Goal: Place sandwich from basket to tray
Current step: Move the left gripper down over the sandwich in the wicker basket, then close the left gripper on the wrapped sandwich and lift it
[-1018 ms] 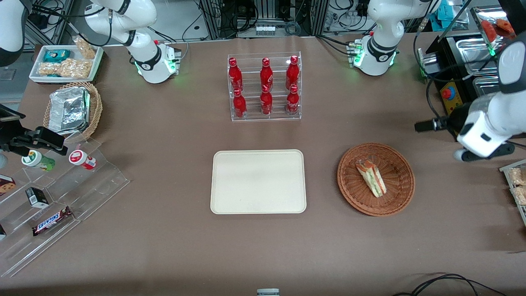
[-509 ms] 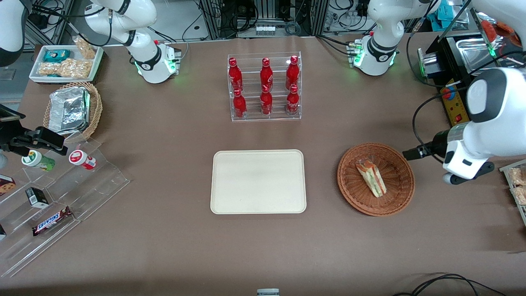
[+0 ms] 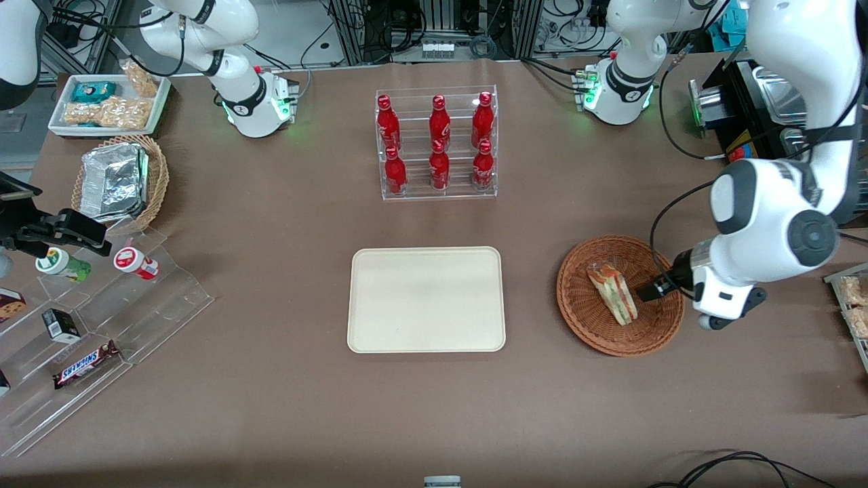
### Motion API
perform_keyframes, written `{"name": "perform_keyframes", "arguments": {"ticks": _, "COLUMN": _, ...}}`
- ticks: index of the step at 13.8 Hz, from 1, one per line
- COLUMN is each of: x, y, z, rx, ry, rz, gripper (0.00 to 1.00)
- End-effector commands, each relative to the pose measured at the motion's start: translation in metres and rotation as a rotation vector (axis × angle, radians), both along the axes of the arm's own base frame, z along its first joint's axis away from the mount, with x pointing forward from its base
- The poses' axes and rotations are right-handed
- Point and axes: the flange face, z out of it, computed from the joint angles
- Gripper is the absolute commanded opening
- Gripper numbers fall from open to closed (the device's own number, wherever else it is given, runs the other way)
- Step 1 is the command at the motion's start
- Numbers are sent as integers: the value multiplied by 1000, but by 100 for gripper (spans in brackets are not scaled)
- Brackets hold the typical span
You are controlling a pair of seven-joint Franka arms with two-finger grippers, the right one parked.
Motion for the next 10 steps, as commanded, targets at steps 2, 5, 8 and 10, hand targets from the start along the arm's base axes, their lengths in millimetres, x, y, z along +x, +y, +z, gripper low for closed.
{"name": "perform_keyframes", "arguments": {"ticks": 2, "x": -1, "y": -9, "z": -17, "rx": 0, "ry": -15, "rz": 78, "gripper": 100}}
{"name": "perform_keyframes", "arguments": {"ticks": 5, "x": -8, "y": -27, "z": -46, "rx": 0, "ry": -31, "rz": 100, "gripper": 100}}
{"name": "perform_keyframes", "arguments": {"ticks": 8, "x": -20, "y": -28, "z": -70, "rx": 3, "ry": -28, "rz": 102, "gripper": 100}}
{"name": "perform_keyframes", "arguments": {"ticks": 10, "x": -23, "y": -28, "z": -77, "rx": 3, "ry": -27, "rz": 103, "gripper": 100}}
